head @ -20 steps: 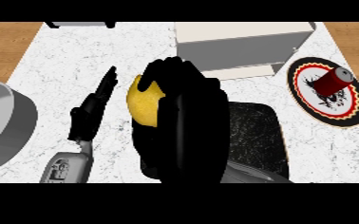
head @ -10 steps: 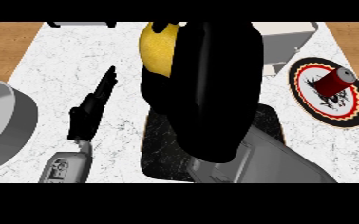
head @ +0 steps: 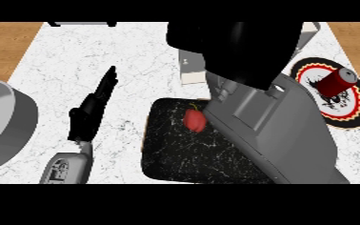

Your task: Pick the lemon from the tray and place it in the tiered shelf

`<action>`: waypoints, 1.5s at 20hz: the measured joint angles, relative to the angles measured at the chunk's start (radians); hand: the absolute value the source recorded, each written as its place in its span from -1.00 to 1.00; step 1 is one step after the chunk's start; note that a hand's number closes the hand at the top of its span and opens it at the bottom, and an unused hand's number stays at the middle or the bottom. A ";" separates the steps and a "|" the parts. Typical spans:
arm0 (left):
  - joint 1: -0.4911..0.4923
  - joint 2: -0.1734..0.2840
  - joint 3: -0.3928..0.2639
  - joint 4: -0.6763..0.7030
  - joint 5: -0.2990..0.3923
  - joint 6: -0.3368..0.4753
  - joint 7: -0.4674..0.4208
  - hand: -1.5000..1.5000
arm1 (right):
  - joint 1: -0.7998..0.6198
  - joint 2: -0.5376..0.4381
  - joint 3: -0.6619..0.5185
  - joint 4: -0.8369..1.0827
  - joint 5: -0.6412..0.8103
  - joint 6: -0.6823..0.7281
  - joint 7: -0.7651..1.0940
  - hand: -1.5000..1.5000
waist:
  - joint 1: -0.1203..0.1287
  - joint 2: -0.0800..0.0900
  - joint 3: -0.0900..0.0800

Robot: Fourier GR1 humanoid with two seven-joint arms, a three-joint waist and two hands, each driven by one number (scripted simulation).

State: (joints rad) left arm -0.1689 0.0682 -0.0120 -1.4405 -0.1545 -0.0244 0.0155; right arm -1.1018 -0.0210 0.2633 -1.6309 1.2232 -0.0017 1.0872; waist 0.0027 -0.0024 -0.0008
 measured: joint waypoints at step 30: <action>-0.005 -0.014 -0.012 -0.023 -0.007 -0.004 0.027 0.00 | -0.001 -0.044 -0.291 0.518 -0.102 -0.559 -0.470 1.00 | 0.012 0.006 0.001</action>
State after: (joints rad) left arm -0.1743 0.0545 -0.0237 -1.4633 -0.1617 -0.0281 0.0423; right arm -1.1031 -0.0655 -0.0276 -1.1130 1.1216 -0.5608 0.6175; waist 0.0144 0.0037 0.0003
